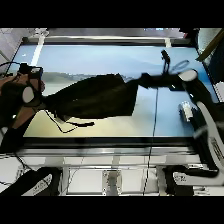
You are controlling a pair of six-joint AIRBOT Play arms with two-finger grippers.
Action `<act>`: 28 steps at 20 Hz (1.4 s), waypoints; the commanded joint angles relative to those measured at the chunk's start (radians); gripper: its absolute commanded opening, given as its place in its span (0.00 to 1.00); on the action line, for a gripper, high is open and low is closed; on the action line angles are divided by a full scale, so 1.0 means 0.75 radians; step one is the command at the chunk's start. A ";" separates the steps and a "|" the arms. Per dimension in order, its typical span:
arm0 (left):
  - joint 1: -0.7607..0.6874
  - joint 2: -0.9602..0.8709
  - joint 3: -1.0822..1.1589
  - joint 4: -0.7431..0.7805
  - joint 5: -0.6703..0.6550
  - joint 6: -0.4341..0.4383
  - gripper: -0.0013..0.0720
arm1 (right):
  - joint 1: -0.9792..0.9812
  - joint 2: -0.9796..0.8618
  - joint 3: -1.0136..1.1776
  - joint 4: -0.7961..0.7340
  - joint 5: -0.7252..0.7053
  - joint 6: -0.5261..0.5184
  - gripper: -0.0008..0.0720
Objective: Fold the clothes and pants, and hang the long-sleeved shirts on hangers.
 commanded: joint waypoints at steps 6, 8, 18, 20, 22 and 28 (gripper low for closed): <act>0.119 -0.274 0.030 0.021 0.627 -0.497 0.04 | 0.094 -0.696 0.711 -0.010 -0.225 0.133 0.02; 0.127 -0.350 0.030 0.020 0.770 -0.635 0.04 | 0.117 -0.771 0.763 -0.009 -0.259 0.142 0.02; 0.257 -0.339 0.030 -0.047 1.394 -1.018 0.97 | 0.112 -0.838 0.797 0.028 -0.366 0.290 0.48; 0.296 -0.279 0.030 -0.046 1.380 -0.962 0.97 | 0.044 -0.831 0.797 0.021 -0.197 0.273 0.48; 0.319 -0.211 0.030 -0.047 1.341 -0.816 0.97 | -0.035 -0.826 0.797 0.008 0.002 0.215 0.49; 0.234 -0.051 0.030 -0.048 1.152 -0.349 0.97 | -0.117 -0.863 0.796 -0.154 0.385 0.221 0.85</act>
